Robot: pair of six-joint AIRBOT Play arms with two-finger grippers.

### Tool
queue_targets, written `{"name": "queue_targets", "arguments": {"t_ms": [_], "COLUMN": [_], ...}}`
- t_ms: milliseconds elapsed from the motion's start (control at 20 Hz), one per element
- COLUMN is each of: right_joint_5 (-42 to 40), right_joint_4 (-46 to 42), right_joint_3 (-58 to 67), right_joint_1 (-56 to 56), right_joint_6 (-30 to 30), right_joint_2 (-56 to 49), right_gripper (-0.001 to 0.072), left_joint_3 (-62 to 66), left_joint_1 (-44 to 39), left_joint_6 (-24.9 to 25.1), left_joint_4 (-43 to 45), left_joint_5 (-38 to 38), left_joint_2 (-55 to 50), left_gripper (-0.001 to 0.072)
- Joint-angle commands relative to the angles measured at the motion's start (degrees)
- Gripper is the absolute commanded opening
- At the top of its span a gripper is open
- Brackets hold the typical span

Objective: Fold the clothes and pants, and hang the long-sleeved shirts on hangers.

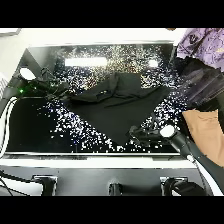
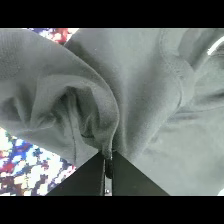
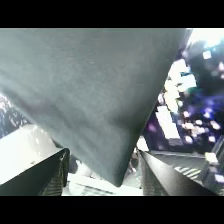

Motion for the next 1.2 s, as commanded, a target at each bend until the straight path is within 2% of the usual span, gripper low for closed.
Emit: {"name": "queue_targets", "arguments": {"t_ms": [0, 100, 150, 250, 350, 450, 550, 700, 950, 1050, 1150], "right_joint_5": [-3.41, -5.05, -6.19, -6.23, -6.08, -5.73, -0.11, 10.88, 26.23, 29.68, 30.03], "right_joint_4": [2.34, 4.7, 6.23, 6.82, 5.01, -4.55, -14.99, -24.37, -30.01, -30.62, -30.62], "right_joint_3": [-0.96, -0.96, -0.7, 2.29, 8.22, 17.73, 30.03, 50.36, 79.54, 86.2, 87.95], "right_joint_1": [2.29, 2.29, 2.29, 2.12, 2.12, 1.57, -1.95, -9.05, -15.34, -15.32, -15.34], "right_joint_6": [1.75, 0.46, -1.95, -6.14, -8.92, -6.82, -1.25, -0.33, -1.44, -1.14, 0.74], "right_joint_2": [-3.52, -4.79, -4.81, -4.68, -3.39, -1.11, 1.14, 4.22, 9.81, 12.81, 16.7], "right_gripper": [0.0473, 0.0332, 0.0214, 0.003, 0.003, 0.0029, 0.0029, 0.003, 0.0031, 0.0031, 0.0031], "left_joint_3": [0.0, 0.0, 0.02, 0.04, 1.27, 4.92, 10.84, 20.13, 26.69, 26.69, 26.69], "left_joint_1": [0.5, 0.74, 0.96, 1.62, 2.91, 4.74, 7.13, 10.54, 16.2, 18.47, 20.15], "left_joint_6": [0.24, 0.26, 0.22, 0.24, 0.2, 0.24, 0.2, 0.2, -0.07, -0.17, -3.54], "left_joint_4": [0.17, 0.24, 0.22, 0.13, 0.13, 0.13, 0.09, 0.07, 0.13, 0.22, 3.61], "left_joint_5": [-0.09, -0.09, -0.09, -0.07, -0.11, 0.13, 0.02, -0.11, -0.17, -0.39, -0.59], "left_joint_2": [0.02, 0.02, 0.04, 0.76, 2.82, 5.92, 9.29, 15.8, 32.37, 39.85, 46.23], "left_gripper": [0.0017, 0.0018, 0.0017, 0.0017, 0.0017, 0.0017, 0.0017, 0.0017, 0.0017, 0.0017, 0.0016]}}
